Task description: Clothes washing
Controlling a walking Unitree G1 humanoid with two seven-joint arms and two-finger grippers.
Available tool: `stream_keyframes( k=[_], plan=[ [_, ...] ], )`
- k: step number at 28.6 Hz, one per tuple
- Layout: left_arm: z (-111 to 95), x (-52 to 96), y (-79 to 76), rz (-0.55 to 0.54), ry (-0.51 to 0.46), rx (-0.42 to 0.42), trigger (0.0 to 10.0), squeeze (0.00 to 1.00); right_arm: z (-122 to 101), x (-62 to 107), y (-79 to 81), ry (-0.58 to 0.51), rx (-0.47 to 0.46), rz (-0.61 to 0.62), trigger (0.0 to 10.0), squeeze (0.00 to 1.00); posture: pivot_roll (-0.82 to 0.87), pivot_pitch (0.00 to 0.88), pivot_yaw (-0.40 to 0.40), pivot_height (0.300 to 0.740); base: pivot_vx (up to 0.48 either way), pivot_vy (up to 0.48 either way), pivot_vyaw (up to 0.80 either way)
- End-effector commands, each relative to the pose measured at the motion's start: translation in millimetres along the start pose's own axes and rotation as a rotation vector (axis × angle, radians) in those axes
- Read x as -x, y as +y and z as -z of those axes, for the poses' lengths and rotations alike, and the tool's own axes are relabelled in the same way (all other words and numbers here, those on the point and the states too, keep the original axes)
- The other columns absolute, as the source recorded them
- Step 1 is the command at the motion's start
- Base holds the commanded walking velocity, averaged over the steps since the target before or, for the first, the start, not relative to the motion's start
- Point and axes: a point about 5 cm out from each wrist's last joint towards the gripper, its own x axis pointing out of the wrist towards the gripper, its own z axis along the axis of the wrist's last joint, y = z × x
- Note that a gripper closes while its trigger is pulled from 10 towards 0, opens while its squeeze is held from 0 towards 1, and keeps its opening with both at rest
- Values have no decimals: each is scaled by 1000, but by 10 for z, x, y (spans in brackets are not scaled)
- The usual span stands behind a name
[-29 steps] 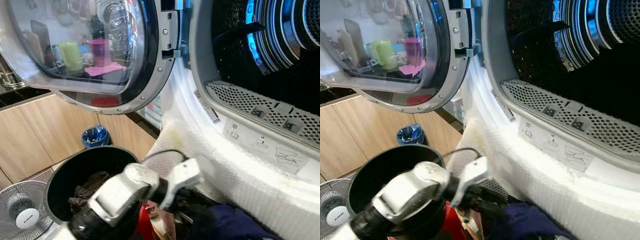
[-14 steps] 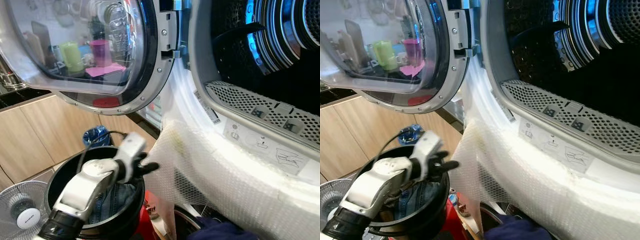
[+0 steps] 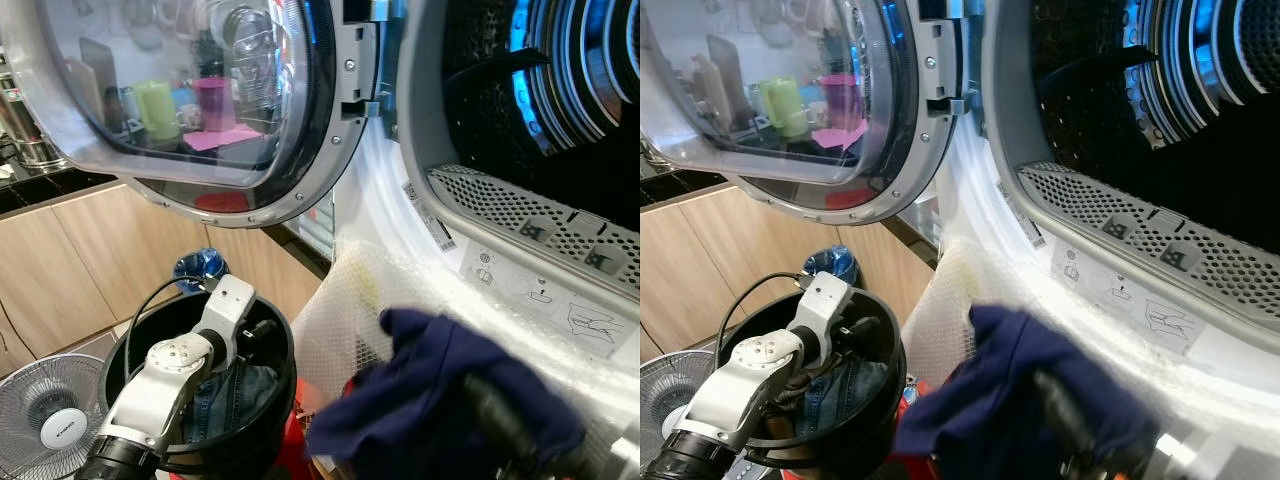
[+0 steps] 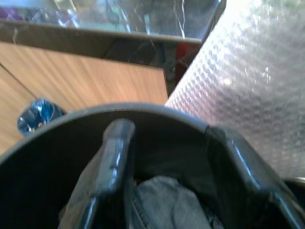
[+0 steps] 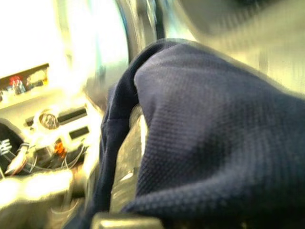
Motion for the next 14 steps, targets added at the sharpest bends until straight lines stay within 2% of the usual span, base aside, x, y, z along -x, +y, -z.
stream_keyframes(
  k=[1, 2, 3, 4, 6, 9, 10, 12, 14],
  plan=[
    [27, -5, 36, -25, 4, -20, 10000, 0, -234, -138, 76, -97, 35, -45, 0, 0, 208, 0, 10, 740, 0, 0, 0],
    [39, -16, 18, -23, 4, -21, 10000, 0, -360, -276, 45, -137, 78, -64, 0, 0, 203, 0, 9, 740, 0, 0, 0],
    [39, -16, 18, -23, 4, -21, 10000, 0, -360, -276, 45, -137, 78, -64, 0, 0, 203, 0, 9, 740, 0, 0, 0],
    [56, -26, -15, -18, 5, -15, 10000, 0, -518, -475, -54, -175, 133, -56, 0, 0, 203, 0, 3, 740, 0, 0, 0],
    [63, -29, -33, -16, 2, -14, 10000, 0, -713, -675, -112, -226, 197, -68, 0, 0, 203, 0, 4, 740, 0, 0, 0],
    [81, -41, -46, -19, -1, -15, 10000, 0, -1003, -903, -168, -290, 234, -91, 0, 0, 203, 0, -3, 740, 0, 0, 0],
    [86, -50, -55, -15, -4, -12, 10000, 0, -1186, -1039, -217, -329, 259, -95, 0, 0, 201, 0, -7, 740, 0, 0, 0],
    [88, -55, -59, -18, -4, -11, 10000, 0, -1309, -1137, -260, -356, 250, -100, 0, 0, 198, 0, -9, 740, 0, 0, 0],
    [89, -69, -70, -17, -5, -7, 10000, 0, -1506, -1407, -377, -348, 248, -86, 0, 0, 183, 0, -10, 740, 0, 0, 0]
  ],
)
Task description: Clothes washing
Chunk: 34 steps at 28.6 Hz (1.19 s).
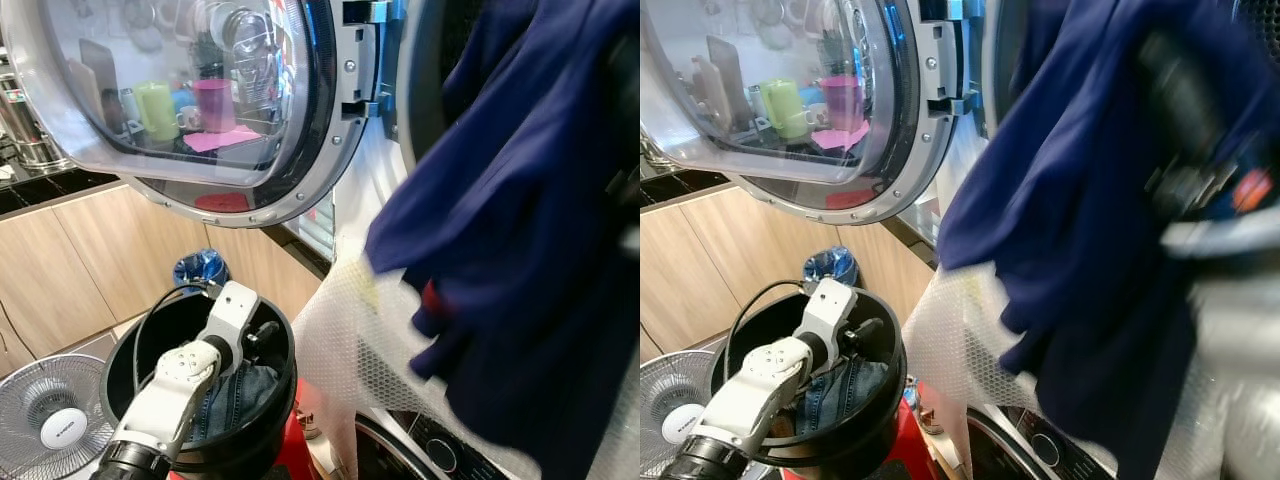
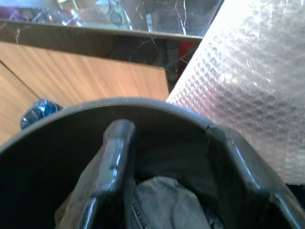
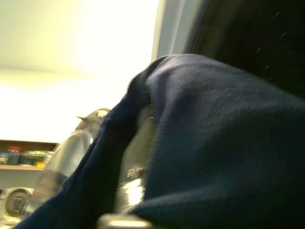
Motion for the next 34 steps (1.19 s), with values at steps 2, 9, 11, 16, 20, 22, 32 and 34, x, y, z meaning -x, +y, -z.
stream_keyframes(
  k=[2, 9, 11, 16, 20, 22, 32, 34],
  plan=[
    [9, -20, -16, 3, 2, 2, 10000, 0, 7, -233, -195, 45, 2, 33, 0, 0, 182, 0, -11, 740, 0, 0, 0],
    [32, -39, -70, 6, 6, 25, 10000, 0, -47, -889, -792, 121, 10, 234, 0, 0, 164, 0, -15, 740, 0, 0, 0],
    [37, -43, -81, 8, 5, 22, 10000, 0, -69, -988, -943, 161, 19, 345, 0, 0, 161, 0, -14, 740, 0, 0, 0],
    [50, -42, -94, 4, 2, 28, 10000, 0, -241, -1024, -1241, 225, 171, 670, 0, 0, 168, 0, -22, 740, 0, 0, 0],
    [51, -32, -83, -17, -4, 36, 10000, 0, -597, -879, -1443, 149, 374, 958, 0, 0, 171, 0, -24, 740, 0, 0, 0],
    [52, -29, -75, -25, -4, 33, 10000, 0, -674, -843, -1476, 112, 378, 1004, 0, 0, 176, 0, -26, 740, 0, 0, 0],
    [106, -24, -187, 40, 28, 21, 10000, 0, 308, -454, -1617, 577, 478, 973, 10000, 0, 172, 0, -21, 740, 0, 0, 0],
    [120, -29, -229, 59, 40, 22, 10000, 0, 707, -171, -1644, 730, 451, 978, 10000, 0, 162, 0, -21, 740, 0, 0, 0]
  ],
)
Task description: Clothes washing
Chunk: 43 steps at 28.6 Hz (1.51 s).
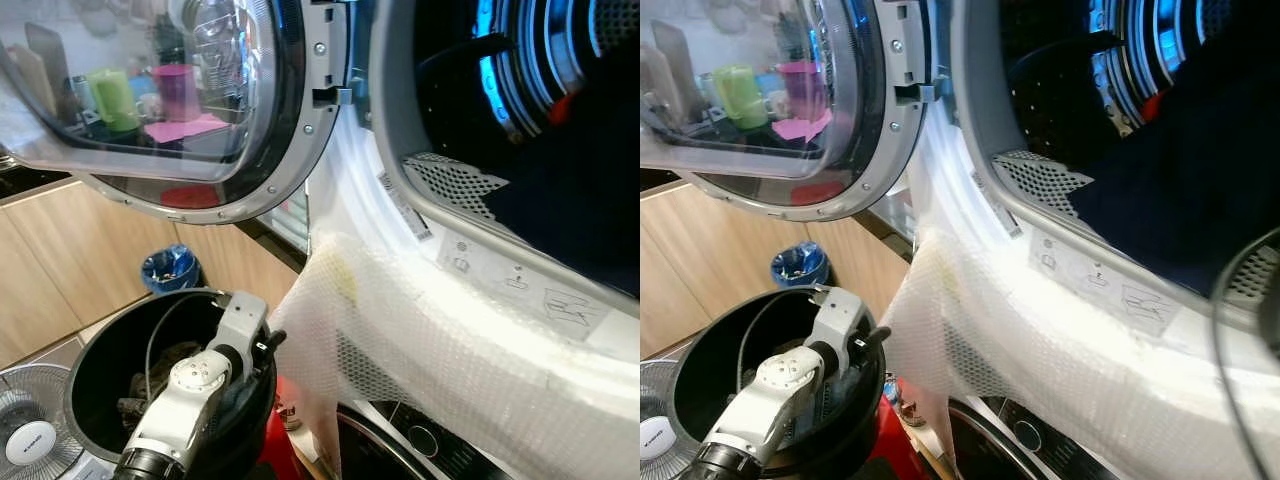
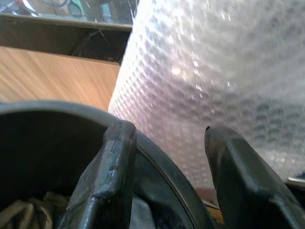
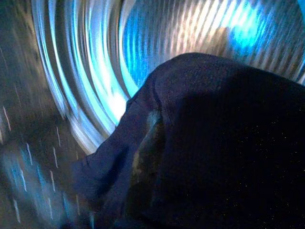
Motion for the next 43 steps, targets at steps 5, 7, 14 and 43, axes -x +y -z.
stream_keyframes(
  k=[5, 7, 14, 43],
  plan=[
    [21, 20, -52, 37, 25, -17, 10000, 0, 643, 15, 9, 197, -61, 22, 10000, 1000, 171, 0, -13, 740, 0, 0, 0],
    [19, 27, -45, 36, 25, -17, 10000, 0, 549, 7, 10, 168, -66, 18, 10000, 1000, 171, 0, -11, 740, 0, 0, 0],
    [9, 35, -42, 36, 27, -11, 10000, 0, 93, -4, -106, 46, -119, 48, 10000, 1000, 170, 0, -9, 740, 0, 0, 0],
    [52, 37, -72, 85, 85, -12, 10000, 0, 19, 572, -478, 20, 20, -18, 10000, 1000, 149, 3, 10, 740, 0, 0, 0]
  ],
)
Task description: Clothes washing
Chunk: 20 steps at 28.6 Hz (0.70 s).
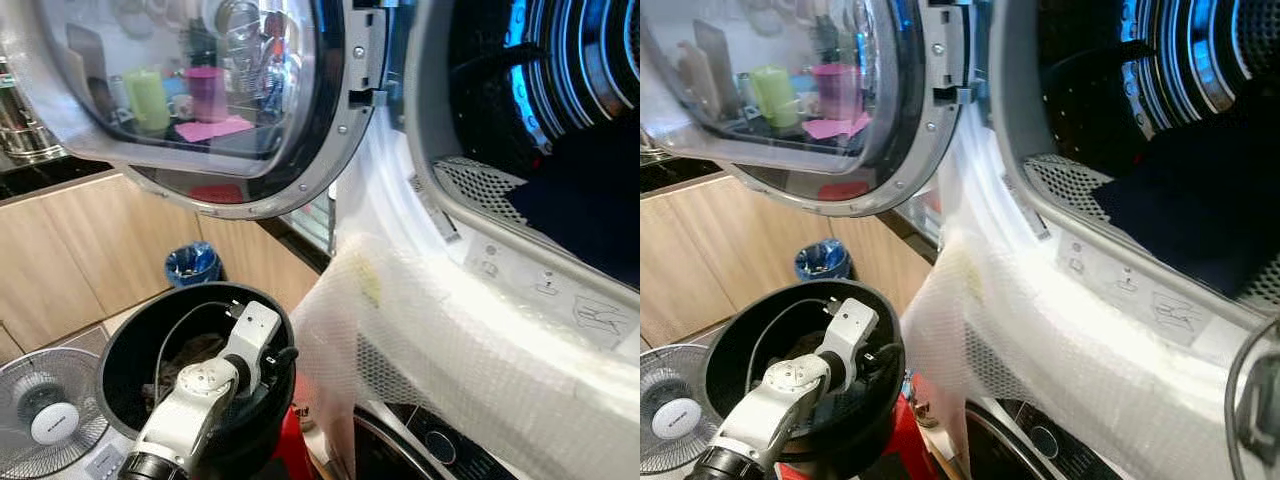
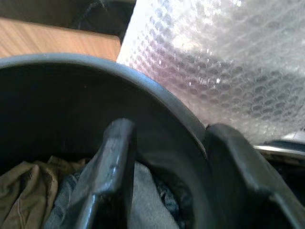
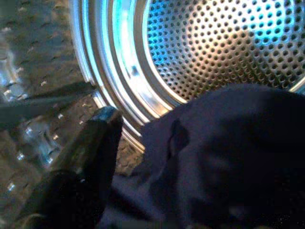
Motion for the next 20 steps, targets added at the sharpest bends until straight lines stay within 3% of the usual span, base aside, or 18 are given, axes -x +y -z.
stream_keyframes(
  k=[1, 12, 15, 18, 20],
  plan=[
    [6, 15, -6, 4, 11, -15, 10000, 0, 61, 99, -100, 27, -10, 8, 10000, 1000, 149, 3, 10, 740, 0, 0, 0],
    [-2, 11, 6, 11, 14, -14, 10000, 0, -17, 659, -487, -45, -59, 127, 10000, 1000, 147, 0, 13, 740, 0, 0, 0],
    [-6, 12, 0, 15, 14, -16, 10000, 0, 14, 738, -445, -43, -94, 70, 10000, 1000, 145, 0, 16, 740, 0, 0, 0],
    [-11, 13, 4, 17, 12, -18, 10000, 0, 7, 828, -311, -58, -58, -45, 10000, 1000, 150, 0, 14, 740, 0, 0, 0],
    [-12, 13, 4, 18, 12, -19, 10000, 0, -4, 843, -297, -66, -66, -52, 10000, 1000, 150, 0, 14, 740, 0, 0, 0]
  ],
)
